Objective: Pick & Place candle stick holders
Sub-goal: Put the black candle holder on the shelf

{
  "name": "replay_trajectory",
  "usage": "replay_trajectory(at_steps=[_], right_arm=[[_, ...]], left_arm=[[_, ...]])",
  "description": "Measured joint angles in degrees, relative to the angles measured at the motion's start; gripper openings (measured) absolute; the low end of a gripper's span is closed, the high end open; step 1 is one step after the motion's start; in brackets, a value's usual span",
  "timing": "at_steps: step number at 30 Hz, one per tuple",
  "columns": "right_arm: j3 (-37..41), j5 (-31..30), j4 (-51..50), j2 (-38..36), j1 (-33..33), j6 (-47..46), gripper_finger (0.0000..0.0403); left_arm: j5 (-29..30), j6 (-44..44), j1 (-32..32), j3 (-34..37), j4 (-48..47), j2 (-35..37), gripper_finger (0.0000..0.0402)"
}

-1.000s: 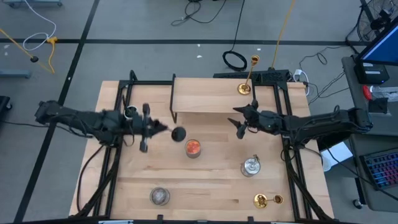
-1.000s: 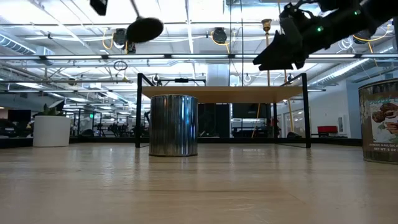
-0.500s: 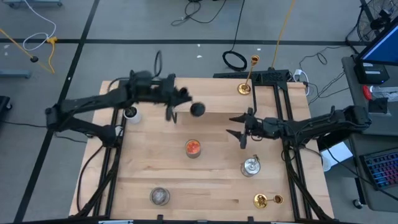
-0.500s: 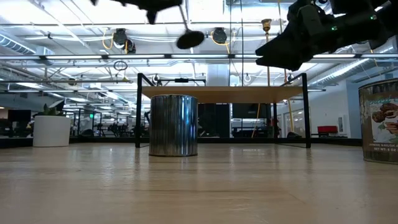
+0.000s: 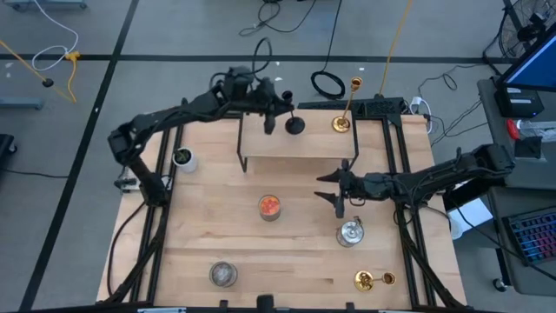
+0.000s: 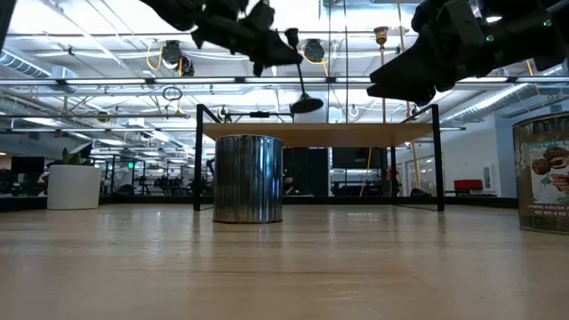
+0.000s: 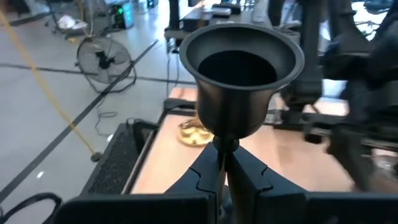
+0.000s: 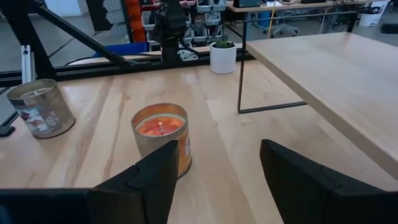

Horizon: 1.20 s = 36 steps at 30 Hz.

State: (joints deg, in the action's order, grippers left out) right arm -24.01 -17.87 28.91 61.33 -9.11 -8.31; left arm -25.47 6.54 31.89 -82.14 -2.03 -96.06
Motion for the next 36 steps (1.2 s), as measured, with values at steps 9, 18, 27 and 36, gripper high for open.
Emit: replay_trajectory(at_steps=[9, 18, 27, 36], right_arm=[[0.0, -0.2, 0.3, 0.3, 0.9, 4.2, 0.0217], [0.0, -0.1, 0.9, 0.3, 2.0, 4.5, 0.0215], [0.0, -0.1, 3.5, 0.3, 2.0, 4.5, 0.0212], [0.0, -0.1, 3.6, 0.3, 2.0, 4.5, 0.0212]], left_arm=[[0.4, -0.4, 3.4, -0.9, -0.1, -4.5, 0.0016], [1.9, 2.6, 4.0, -0.9, -4.0, -4.5, 0.0016], [2.1, 5.5, 2.7, -1.0, -3.8, -4.5, 0.0017], [4.6, 6.6, 1.3, -1.0, -3.5, -4.5, 0.0017]])
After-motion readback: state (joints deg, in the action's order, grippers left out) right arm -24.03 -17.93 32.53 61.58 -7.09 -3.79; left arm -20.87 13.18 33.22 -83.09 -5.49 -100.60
